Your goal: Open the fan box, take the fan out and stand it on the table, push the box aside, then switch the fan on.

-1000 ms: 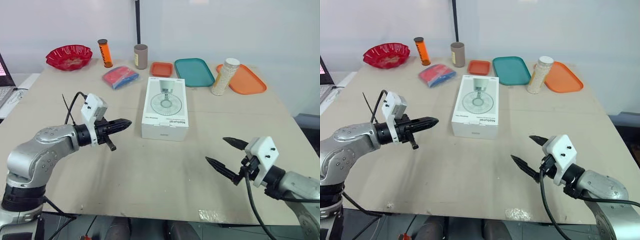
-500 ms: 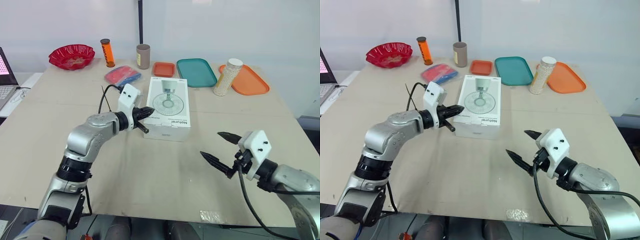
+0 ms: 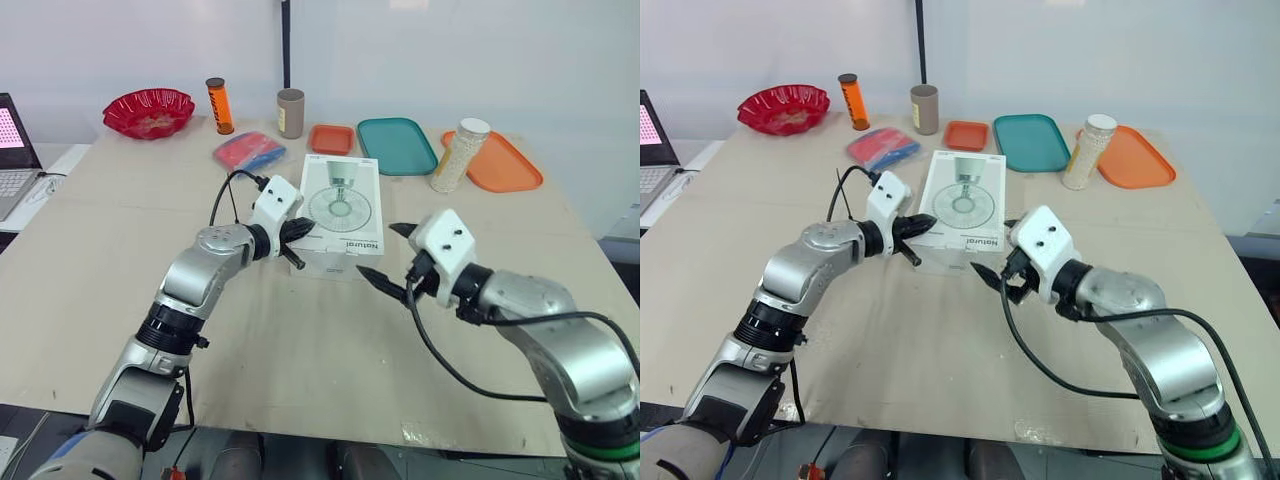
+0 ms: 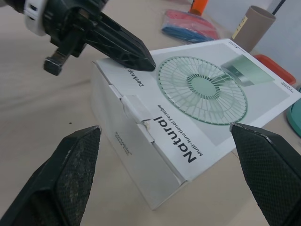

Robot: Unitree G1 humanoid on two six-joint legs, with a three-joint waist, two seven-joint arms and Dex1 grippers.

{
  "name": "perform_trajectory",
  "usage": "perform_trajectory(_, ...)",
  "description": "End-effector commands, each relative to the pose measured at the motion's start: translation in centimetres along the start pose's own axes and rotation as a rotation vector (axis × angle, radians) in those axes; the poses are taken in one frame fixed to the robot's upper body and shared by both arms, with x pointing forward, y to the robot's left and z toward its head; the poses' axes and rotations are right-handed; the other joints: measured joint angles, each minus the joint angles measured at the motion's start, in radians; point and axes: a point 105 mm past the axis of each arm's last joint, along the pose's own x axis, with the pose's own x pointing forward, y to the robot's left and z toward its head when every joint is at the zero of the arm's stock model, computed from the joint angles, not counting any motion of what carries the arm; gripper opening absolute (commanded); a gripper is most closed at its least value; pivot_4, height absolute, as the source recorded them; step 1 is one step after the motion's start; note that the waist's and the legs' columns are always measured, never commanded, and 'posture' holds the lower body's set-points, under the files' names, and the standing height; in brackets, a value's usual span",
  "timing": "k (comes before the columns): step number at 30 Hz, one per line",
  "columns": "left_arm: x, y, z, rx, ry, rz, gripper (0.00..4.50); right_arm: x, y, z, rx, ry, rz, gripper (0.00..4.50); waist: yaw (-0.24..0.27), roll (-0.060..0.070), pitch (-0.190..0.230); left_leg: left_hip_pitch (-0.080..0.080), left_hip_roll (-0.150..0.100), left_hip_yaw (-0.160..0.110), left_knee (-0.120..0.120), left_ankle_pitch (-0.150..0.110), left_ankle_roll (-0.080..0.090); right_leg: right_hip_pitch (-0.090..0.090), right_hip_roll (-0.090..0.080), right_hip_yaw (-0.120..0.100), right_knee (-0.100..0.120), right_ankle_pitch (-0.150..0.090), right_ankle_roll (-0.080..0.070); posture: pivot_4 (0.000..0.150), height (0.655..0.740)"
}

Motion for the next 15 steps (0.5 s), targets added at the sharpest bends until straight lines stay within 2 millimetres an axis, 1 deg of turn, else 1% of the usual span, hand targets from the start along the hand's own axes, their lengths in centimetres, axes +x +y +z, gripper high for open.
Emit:
perform_trajectory(1, 0.2, -0.1, -0.3, 0.030, 0.022, -0.003, 0.02, 1.7, 0.1, 0.9, -0.039, -0.002, 0.015, 4.50, -0.001, 0.000, 0.000, 0.000, 0.000, 0.000, 0.000, 0.000, 0.000, 0.000, 0.000, 0.000, 0.000, 0.000, 0.000, 0.150, 0.7400)
perform_trajectory(4, 0.5, -0.1, -0.2, 0.044, 0.023, -0.002, 0.02, 2.8, 0.2, 0.8, -0.070, 0.006, 0.024, 4.50, -0.001, 0.001, 0.000, 0.000, 0.000, 0.000, 0.000, 0.000, 0.000, 0.000, 0.000, 0.000, 0.001, 0.000, 0.000, 0.150, 0.7400)
perform_trajectory(9, 0.8, -0.3, -0.1, 0.049, 0.021, -0.010, 0.02, 4.1, -0.4, 0.5, -0.093, 0.018, -0.001, 4.50, 0.000, 0.001, 0.000, 0.000, 0.000, 0.000, 0.000, 0.000, 0.000, 0.000, -0.001, 0.000, 0.000, 0.000, 0.000, 0.150, 0.7400)
perform_trajectory(15, 0.9, -0.5, 0.0, 0.067, 0.020, -0.015, 0.02, 4.7, -0.9, 0.4, -0.100, 0.018, -0.016, 4.50, 0.000, 0.001, 0.000, 0.000, 0.000, 0.000, 0.000, 0.000, 0.000, 0.000, -0.001, 0.000, 0.000, 0.000, 0.000, 0.150, 0.7400)
